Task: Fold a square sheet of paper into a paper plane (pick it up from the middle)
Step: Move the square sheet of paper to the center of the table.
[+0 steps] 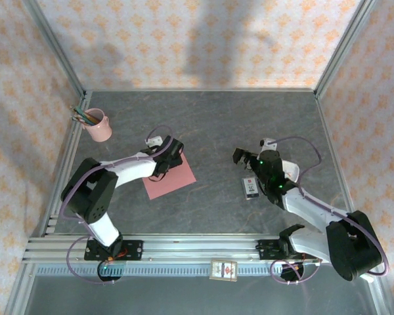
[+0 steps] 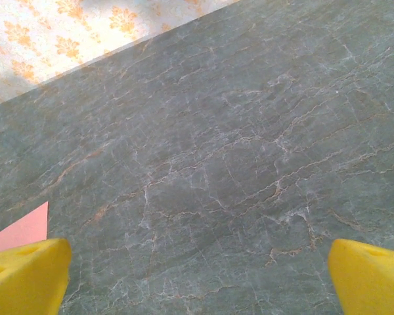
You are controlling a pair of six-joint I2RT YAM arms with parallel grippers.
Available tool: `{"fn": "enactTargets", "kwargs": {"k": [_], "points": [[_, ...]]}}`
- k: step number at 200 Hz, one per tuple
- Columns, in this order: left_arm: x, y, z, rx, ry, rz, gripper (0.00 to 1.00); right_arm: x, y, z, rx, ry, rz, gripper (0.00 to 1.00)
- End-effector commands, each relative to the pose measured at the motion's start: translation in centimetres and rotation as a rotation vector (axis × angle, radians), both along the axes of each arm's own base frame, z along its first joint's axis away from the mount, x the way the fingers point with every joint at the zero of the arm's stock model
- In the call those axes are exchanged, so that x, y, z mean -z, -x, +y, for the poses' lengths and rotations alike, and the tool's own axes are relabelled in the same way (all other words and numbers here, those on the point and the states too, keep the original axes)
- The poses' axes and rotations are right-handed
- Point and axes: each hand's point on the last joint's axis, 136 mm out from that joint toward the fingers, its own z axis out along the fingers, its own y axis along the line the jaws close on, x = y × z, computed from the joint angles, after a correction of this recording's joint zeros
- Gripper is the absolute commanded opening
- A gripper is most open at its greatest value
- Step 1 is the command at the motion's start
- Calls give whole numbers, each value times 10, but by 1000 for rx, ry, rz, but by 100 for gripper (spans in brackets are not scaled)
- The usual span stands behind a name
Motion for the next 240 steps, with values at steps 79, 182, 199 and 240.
{"fn": "enactTargets", "kwargs": {"k": [79, 182, 199, 240], "points": [[23, 13, -1, -4, -25, 122, 100, -8, 0, 0, 7, -35, -38, 100], [41, 13, -8, 62, -73, 166, 100, 2, -3, -1, 16, -16, -16, 100], [44, 10, -16, 119, -64, 187, 100, 4, -3, -2, 21, -11, -12, 100], [44, -2, -48, 290, -6, 190, 99, 4, -4, -5, 37, 2, -13, 100]]}}
